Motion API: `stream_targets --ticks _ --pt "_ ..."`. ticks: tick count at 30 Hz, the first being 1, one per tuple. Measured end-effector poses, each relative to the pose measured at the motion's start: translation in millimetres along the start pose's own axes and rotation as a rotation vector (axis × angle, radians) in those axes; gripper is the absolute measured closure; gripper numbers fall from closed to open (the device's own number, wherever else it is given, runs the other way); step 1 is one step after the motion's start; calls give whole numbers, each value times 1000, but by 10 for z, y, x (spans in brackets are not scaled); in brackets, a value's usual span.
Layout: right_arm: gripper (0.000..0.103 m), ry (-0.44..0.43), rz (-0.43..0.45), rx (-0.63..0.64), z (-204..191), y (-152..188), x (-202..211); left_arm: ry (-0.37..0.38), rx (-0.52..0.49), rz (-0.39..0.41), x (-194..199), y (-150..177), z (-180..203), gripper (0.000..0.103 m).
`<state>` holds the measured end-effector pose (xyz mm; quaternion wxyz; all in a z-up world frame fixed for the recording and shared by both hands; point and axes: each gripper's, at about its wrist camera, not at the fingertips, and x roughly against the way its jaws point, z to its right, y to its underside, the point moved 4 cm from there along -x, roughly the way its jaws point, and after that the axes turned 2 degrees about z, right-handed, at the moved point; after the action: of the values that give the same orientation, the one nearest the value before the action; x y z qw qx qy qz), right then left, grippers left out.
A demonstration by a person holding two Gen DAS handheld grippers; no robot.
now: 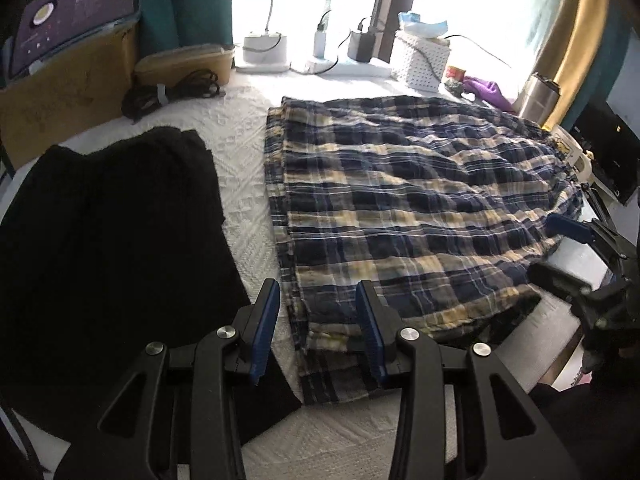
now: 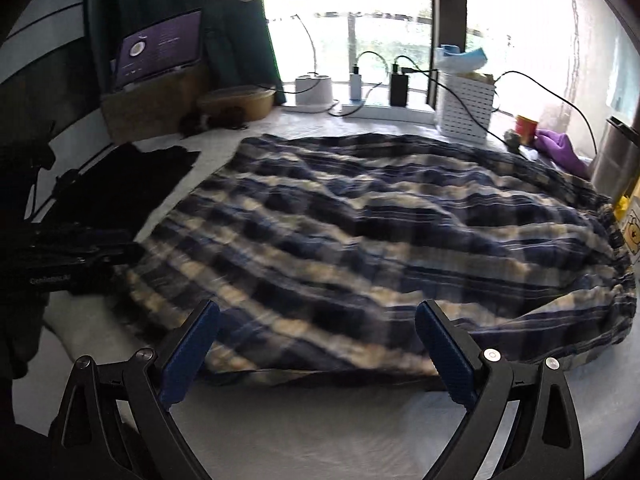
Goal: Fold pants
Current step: 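Lower both tools to the folded edge of the plaid pants and close them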
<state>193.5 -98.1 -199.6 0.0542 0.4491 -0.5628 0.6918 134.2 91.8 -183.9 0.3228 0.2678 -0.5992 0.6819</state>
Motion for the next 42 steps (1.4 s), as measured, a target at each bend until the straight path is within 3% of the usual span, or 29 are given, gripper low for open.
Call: stream_targets --ticks 4,7,11,15,17,25,30,33,35,38,42 --pt "4 -59 -35 -1 -116 68 -6 24 -14 13 30 66 42 42" --pt "4 -91 -66 -63 -138 96 -15 44 10 19 38 107 37 42" --pt "5 -70 -88 -78 -184 114 -44 58 21 30 30 128 61 42" --pt "28 -61 -86 -42 -298 100 -64 47 18 23 -6 151 70 42" --pt "45 -50 -101 -20 -326 109 -108 53 24 25 -7 155 66 42" --pt "52 -31 -85 108 -541 156 -160 52 47 45 -6 171 45 42" --pt "53 -19 -78 98 -503 183 -222 47 16 41 -30 204 91 43" --pt "61 -22 -64 87 -482 175 -215 35 5 40 -27 213 93 62" --pt "66 -32 -55 84 -485 170 -204 27 -6 38 -25 217 98 84" --pt "75 -47 -49 85 -497 170 -179 22 -10 43 4 218 110 91" --pt "83 -44 -25 104 -526 164 -101 -6 -17 63 84 201 121 91"
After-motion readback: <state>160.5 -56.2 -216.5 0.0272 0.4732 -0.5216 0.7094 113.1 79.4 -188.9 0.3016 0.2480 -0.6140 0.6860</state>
